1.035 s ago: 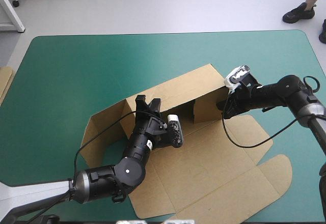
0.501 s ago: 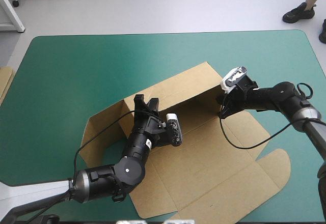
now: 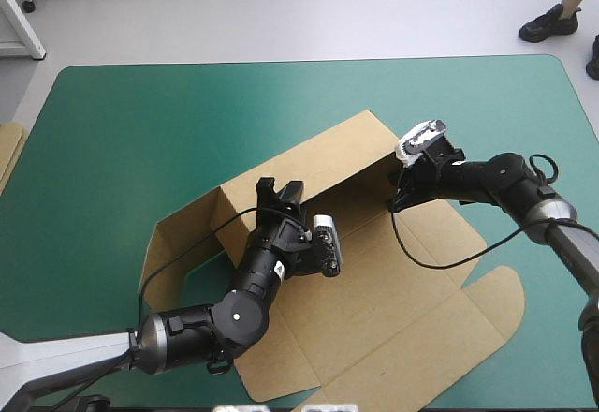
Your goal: Fold the box
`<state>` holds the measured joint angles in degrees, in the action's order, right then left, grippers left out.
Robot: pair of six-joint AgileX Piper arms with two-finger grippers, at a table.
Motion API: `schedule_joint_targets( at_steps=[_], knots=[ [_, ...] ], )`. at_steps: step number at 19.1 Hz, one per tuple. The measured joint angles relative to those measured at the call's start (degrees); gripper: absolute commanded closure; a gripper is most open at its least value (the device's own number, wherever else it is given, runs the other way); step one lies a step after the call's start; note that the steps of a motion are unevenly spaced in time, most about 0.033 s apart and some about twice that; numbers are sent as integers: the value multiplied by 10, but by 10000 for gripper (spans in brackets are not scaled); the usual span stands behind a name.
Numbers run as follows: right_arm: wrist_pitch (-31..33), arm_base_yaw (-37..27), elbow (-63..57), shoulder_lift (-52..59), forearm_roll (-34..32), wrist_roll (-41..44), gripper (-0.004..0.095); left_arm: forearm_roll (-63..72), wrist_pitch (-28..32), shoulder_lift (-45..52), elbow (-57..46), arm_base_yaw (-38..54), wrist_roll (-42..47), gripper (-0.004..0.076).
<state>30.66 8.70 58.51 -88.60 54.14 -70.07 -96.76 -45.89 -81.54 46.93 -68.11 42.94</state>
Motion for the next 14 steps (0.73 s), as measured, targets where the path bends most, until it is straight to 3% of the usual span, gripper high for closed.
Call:
schedule_joint_targets(
  at_steps=[8,14],
  knots=[
    [-10,1,0,0,3,29,925,18,-62,0,21,-26,0,363],
    [-23,1,0,0,-1,52,925,234,-100,0,153,-63,-107,363]
  ],
)
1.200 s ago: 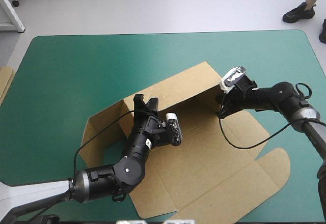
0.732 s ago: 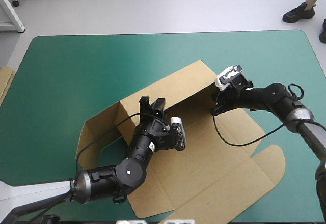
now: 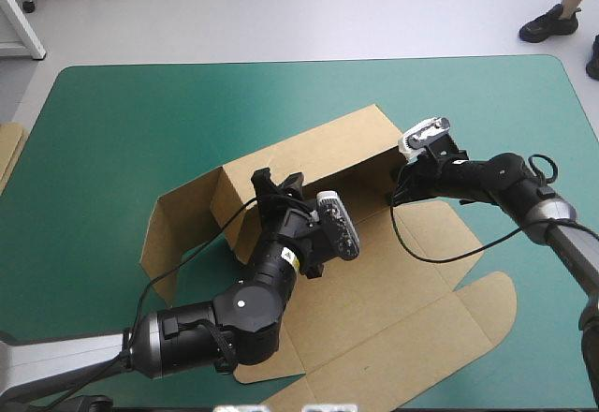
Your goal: Fold the box
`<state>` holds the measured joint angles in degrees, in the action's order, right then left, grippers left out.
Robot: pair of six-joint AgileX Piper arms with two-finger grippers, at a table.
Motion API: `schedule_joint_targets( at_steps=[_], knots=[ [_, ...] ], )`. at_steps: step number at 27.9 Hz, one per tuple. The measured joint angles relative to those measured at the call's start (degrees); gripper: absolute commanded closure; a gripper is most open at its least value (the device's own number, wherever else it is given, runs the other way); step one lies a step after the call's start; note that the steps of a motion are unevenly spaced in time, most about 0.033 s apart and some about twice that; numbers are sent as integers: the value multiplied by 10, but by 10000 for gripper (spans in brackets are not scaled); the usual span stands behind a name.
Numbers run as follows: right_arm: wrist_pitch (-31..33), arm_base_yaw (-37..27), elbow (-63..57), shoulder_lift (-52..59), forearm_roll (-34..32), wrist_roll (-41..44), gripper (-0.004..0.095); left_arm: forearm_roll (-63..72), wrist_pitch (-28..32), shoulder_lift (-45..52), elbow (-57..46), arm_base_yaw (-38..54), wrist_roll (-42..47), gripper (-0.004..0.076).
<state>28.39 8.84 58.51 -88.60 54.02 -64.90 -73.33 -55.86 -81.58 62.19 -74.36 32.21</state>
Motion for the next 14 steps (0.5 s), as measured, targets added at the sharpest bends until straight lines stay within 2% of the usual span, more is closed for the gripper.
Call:
schedule_joint_targets(
  at_steps=[5,8,14],
  knots=[
    [-3,0,0,0,-13,16,925,80,-59,5,90,0,-19,365],
    [-4,0,0,0,-23,27,925,99,-73,24,127,6,-22,365],
    [-5,0,0,0,-30,42,925,204,-82,83,188,114,-59,365]
  ],
)
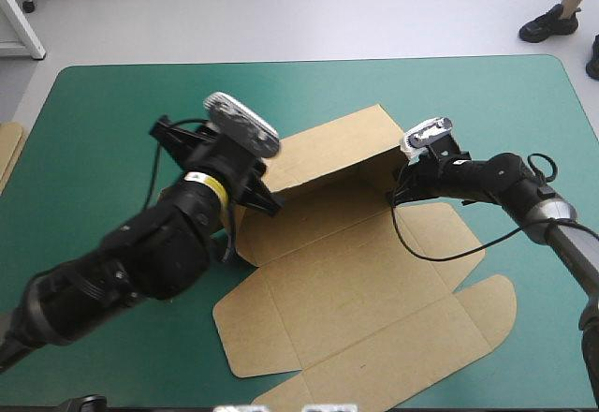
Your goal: Fold the box
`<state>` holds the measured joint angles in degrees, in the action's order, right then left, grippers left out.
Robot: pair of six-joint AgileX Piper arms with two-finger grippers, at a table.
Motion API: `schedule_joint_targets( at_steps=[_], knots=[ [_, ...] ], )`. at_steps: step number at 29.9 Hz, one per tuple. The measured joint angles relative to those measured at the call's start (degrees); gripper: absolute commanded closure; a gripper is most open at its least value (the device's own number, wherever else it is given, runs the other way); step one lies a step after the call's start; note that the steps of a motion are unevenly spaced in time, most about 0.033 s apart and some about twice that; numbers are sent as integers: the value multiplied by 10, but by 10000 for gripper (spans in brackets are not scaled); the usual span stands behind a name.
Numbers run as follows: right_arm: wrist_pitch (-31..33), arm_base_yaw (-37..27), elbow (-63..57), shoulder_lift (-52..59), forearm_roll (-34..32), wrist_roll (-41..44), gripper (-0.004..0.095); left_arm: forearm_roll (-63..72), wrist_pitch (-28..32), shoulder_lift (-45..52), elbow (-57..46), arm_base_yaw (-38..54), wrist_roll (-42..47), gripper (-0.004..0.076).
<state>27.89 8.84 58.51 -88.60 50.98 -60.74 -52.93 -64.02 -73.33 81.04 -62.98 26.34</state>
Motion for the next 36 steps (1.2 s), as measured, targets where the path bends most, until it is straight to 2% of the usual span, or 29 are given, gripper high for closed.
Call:
schedule_joint_targets(
  at_steps=[6,10,17,19,23,26,31,36],
  knots=[
    [-1,0,0,0,-3,9,927,99,-4,53,5,166,-51,365],
    [-1,0,0,0,-3,20,927,202,2,59,5,282,-118,365],
    [-1,0,0,1,-4,49,927,416,84,50,-34,524,-233,378],
    [-1,0,0,1,-5,53,927,499,98,43,-58,595,-277,378],
    [8,0,5,1,-15,69,926,609,103,39,-84,680,-335,378],
    [26,0,16,8,-58,119,926,631,109,38,-86,702,-348,378],
    [75,0,53,32,-196,253,926,651,126,38,-86,704,-350,378],
    [171,0,113,42,-311,387,924,661,142,38,-86,704,-350,378]
  ],
)
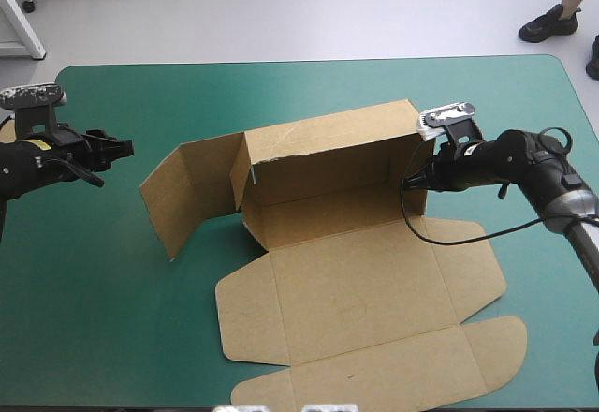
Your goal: Fold the box
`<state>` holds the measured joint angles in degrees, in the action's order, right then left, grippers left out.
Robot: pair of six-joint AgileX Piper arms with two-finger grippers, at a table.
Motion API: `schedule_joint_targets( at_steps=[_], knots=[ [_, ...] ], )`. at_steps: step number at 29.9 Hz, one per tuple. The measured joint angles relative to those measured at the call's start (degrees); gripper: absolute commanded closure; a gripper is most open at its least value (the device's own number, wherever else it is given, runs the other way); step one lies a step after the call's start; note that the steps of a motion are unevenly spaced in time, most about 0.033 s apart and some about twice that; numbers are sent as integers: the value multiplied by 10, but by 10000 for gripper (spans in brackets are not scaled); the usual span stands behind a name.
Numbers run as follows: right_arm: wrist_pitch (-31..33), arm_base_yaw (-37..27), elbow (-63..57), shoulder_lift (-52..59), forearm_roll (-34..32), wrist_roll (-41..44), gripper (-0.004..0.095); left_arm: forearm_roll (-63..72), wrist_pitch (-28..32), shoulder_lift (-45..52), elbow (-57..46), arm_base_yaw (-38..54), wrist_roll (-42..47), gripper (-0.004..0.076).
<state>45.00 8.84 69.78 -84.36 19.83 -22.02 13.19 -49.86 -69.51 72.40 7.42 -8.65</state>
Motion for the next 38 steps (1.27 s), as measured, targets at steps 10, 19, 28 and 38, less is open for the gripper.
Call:
schedule_joint_targets(
  at_steps=[10,19,28,38],
  knots=[
    [157,0,88,0,-105,146,922,13,13,0,0,0,0,378],
    [224,0,131,-44,-110,169,922,24,14,0,0,0,-1,378],
    [263,0,221,-137,-113,169,806,25,4,0,-4,0,-4,378],
    [245,0,292,-165,-116,145,258,25,-6,1,-5,0,-15,378]
  ],
)
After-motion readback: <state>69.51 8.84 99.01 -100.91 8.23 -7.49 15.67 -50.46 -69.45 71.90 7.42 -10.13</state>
